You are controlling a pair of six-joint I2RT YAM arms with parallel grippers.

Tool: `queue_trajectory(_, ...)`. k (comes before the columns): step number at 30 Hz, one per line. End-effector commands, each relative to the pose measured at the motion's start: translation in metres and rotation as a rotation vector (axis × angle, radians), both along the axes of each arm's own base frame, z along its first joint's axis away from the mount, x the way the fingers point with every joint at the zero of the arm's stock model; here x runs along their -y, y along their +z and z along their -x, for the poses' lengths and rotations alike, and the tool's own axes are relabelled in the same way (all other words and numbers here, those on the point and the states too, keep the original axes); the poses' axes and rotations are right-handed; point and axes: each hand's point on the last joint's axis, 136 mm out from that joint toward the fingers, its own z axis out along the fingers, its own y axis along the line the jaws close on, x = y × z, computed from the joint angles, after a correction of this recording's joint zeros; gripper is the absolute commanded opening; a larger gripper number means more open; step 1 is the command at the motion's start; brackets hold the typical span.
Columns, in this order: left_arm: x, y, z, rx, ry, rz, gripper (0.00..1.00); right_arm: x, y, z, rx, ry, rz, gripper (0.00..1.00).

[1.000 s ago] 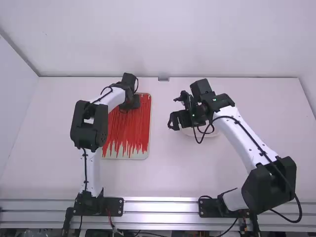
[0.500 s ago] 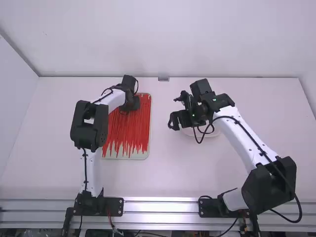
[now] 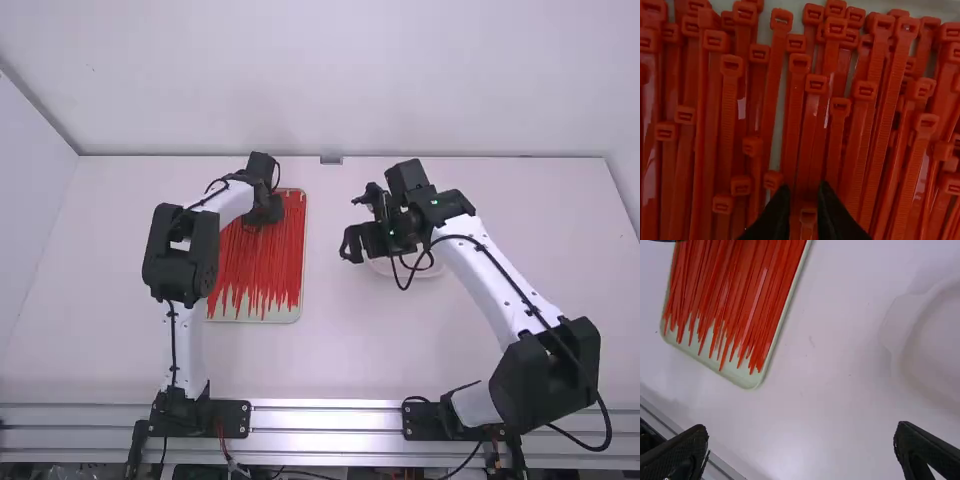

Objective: Fasten the cable tie

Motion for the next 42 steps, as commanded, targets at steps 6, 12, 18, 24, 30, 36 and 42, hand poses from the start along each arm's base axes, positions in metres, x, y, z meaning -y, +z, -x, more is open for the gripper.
queue_trajectory(6,-0.001,-0.011,0.012,-0.050,0.005,-0.009,0.11,-0.002,0.006,-0.007,0.018,-0.002,-0.006,0.99)
queue_trajectory(12,-0.001,-0.011,0.012,-0.050,0.005,-0.010,0.06,-0.002,0.006,-0.008,0.024,-0.002,-0.008,1.00)
queue_trajectory(18,-0.003,0.003,-0.004,0.000,0.015,-0.024,0.02,-0.002,0.007,-0.009,0.027,-0.002,-0.009,1.00)
queue_trajectory(24,-0.012,0.064,-0.031,0.112,0.036,-0.082,0.02,-0.004,0.008,-0.011,0.038,-0.002,-0.014,1.00)
queue_trajectory(30,-0.025,0.152,-0.041,0.221,0.067,-0.146,0.02,-0.005,0.009,-0.014,0.055,-0.002,-0.020,1.00)
queue_trajectory(36,-0.028,0.224,-0.025,0.308,0.069,-0.134,0.02,-0.006,0.011,-0.018,0.071,-0.002,-0.026,0.99)
queue_trajectory(42,-0.035,0.281,0.014,0.355,0.076,-0.129,0.02,-0.007,0.012,-0.020,0.085,0.001,-0.031,1.00)
